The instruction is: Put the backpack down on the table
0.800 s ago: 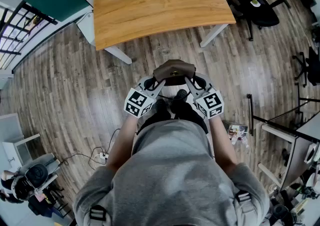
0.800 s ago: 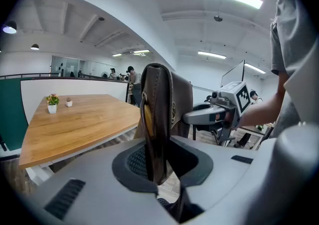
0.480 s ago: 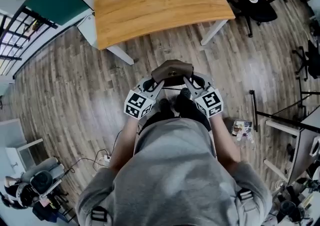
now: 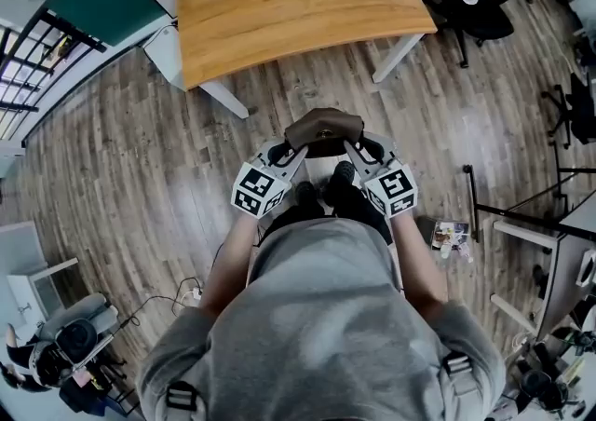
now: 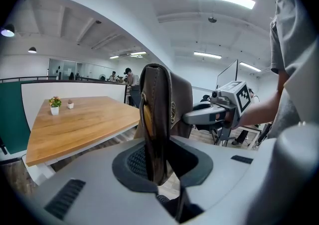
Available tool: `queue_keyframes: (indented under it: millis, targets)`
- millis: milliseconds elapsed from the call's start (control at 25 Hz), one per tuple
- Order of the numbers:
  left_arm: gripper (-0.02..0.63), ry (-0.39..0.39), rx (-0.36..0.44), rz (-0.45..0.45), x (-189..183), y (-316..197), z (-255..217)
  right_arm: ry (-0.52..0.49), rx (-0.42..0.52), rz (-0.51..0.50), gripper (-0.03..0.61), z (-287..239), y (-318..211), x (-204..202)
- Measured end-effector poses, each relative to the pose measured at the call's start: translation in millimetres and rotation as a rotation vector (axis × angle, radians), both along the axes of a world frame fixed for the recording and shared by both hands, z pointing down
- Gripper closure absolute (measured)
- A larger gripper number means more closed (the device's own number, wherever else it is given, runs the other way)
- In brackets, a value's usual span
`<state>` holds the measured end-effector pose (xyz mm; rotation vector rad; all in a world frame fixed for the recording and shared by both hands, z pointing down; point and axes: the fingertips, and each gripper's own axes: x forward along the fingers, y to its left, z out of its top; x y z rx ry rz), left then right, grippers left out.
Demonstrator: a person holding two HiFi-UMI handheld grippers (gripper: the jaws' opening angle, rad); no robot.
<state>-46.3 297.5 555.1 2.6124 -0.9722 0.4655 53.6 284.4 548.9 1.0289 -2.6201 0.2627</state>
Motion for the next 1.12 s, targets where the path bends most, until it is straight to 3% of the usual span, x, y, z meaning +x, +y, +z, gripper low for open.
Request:
queue_keyframes:
  millis: [520, 1120]
  targets:
    - [0.54, -0.013, 0.032, 0.041, -11.2, -5.5, -6.0, -0.007, 0.03, 0.051, 0.506, -5.3, -1.6, -11.0]
    - [0.538, -0.038, 0.032, 0.002, -16.8, -37.7, -6.9, -0.034, 0.034, 0.047, 0.506, -5.0, -39.3, -16.5]
